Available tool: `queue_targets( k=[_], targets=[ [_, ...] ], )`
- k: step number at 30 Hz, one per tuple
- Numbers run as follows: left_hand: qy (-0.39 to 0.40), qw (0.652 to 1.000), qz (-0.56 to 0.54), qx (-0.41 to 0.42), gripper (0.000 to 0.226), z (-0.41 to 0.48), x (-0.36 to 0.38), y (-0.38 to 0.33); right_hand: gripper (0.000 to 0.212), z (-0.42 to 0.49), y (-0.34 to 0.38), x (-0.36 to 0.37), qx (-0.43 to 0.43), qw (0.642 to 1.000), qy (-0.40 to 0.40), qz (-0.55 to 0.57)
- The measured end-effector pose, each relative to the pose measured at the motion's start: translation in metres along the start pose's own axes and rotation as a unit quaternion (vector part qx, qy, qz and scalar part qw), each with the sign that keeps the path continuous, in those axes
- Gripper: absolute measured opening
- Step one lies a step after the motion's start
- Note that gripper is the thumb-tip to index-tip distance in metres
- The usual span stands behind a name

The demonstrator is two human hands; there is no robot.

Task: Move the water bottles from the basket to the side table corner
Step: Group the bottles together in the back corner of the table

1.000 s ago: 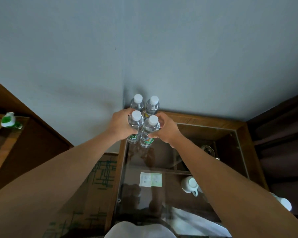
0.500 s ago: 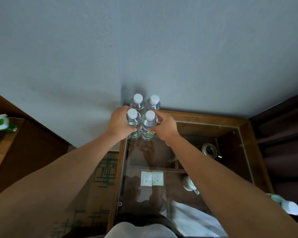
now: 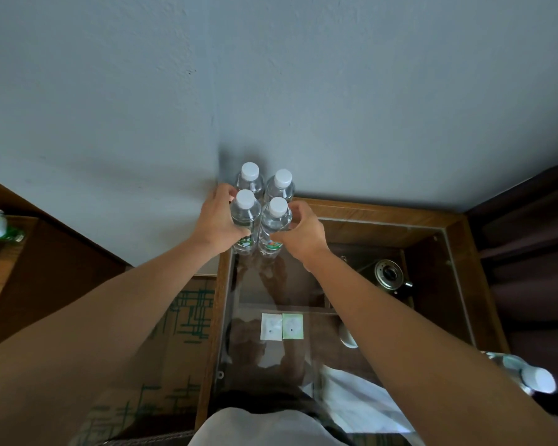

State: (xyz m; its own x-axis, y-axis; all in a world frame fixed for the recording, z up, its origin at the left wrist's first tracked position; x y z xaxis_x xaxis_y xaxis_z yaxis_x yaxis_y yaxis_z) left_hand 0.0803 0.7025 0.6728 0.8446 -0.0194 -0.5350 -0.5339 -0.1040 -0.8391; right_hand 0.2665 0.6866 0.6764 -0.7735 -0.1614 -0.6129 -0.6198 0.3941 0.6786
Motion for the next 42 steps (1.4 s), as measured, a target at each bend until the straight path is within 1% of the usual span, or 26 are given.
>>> queue_targets(
  k=[3,5,11,18,20,22,27,31,33,35,38,42],
  targets=[
    [-0.006,1.0,-0.006,0.006,0.069,-0.001,0.002,0.001,0.073,-0.001,0.002,0.002,-0.006,1.0,-0.017,-0.011],
    [-0.008,1.0,-0.007,0.01,0.069,-0.001,0.003,0.002,0.071,-0.002,0.004,0.001,-0.01,1.0,-0.02,-0.019],
    [0.034,0.999,-0.001,0.007,0.074,-0.001,0.001,0.002,0.068,-0.008,0.006,-0.003,-0.014,0.999,0.001,-0.042],
    [0.046,0.999,0.023,0.01,0.069,-0.005,-0.001,-0.003,0.067,-0.018,0.012,-0.005,-0.013,0.997,0.029,-0.077],
    [0.043,0.999,0.026,0.01,0.068,-0.008,-0.003,-0.004,0.064,-0.022,0.015,-0.008,-0.02,0.995,0.036,-0.092],
    [0.035,0.999,0.03,0.012,0.067,-0.011,-0.005,-0.006,0.056,-0.029,0.02,-0.012,-0.034,0.993,0.039,-0.108],
    [0.011,0.997,0.061,0.035,0.053,-0.022,-0.012,-0.018,0.045,-0.046,0.022,-0.024,-0.06,0.992,0.026,-0.112],
    [-0.016,0.996,0.063,0.055,0.034,-0.032,-0.02,-0.032,0.044,-0.058,0.02,-0.037,-0.077,0.992,0.005,-0.104],
    [-0.031,0.996,0.068,0.056,0.03,-0.039,-0.021,-0.039,0.043,-0.065,0.017,-0.043,-0.089,0.991,0.003,-0.097],
    [-0.038,0.994,0.084,0.055,0.026,-0.05,-0.017,-0.045,0.038,-0.075,0.011,-0.048,-0.094,0.992,0.01,-0.085],
    [-0.014,0.994,0.102,0.044,0.017,-0.073,0.001,-0.053,0.032,-0.092,-0.006,-0.058,-0.108,0.989,0.013,-0.096],
    [0.039,0.99,0.121,0.062,0.018,-0.108,0.04,-0.069,0.033,-0.113,-0.035,-0.072,-0.11,0.983,0.018,-0.145]
  ],
)
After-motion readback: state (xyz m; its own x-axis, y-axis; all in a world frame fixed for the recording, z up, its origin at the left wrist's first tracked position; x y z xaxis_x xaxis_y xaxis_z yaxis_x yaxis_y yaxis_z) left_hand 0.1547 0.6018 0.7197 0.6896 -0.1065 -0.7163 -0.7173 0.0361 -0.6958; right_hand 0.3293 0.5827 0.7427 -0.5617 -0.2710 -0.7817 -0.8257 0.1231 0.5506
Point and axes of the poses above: each hand's wrist, its own z-axis towards the middle knuckle, its own x-axis out of the palm, y = z × x, the point moved 4 cm from there along z, towards the middle knuckle, and after that the axes turned 10 degrees about -z, right-handed, at the moved point
